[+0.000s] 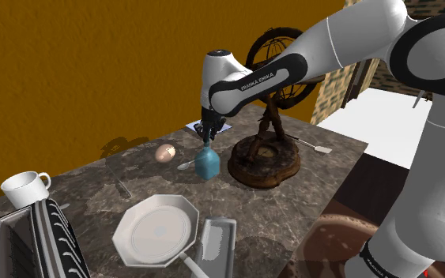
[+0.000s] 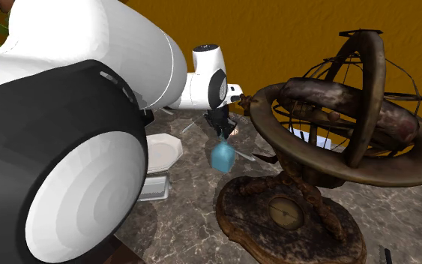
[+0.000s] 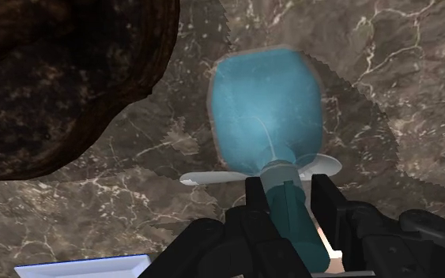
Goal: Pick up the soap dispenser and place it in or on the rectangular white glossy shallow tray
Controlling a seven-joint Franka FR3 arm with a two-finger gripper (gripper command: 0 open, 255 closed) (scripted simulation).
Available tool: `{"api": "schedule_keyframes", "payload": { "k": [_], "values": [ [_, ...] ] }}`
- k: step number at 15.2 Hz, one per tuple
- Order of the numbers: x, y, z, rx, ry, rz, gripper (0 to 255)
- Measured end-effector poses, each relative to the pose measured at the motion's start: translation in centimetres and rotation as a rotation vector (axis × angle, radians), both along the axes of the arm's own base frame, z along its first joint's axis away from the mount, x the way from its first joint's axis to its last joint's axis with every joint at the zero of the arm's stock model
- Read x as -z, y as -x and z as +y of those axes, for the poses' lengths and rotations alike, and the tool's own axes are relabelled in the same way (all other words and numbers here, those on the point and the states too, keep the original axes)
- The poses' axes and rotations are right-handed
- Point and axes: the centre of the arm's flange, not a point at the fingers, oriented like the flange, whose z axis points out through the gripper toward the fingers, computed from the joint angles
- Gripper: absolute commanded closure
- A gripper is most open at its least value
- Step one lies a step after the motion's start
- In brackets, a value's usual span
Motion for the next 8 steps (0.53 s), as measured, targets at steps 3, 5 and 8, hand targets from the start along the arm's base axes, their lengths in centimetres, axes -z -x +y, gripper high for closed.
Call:
{"api": "schedule_keyframes", "payload": {
  "k": [3, 5, 8],
  "values": [
    [0.0, 0.0, 0.0, 0.000, 0.000, 0.000, 255],
    [-0.2, 0.0, 0.0, 0.000, 0.000, 0.000, 255],
    [-1.5, -0.1, -0.1, 0.000, 0.000, 0.000, 255]
  ]
}}
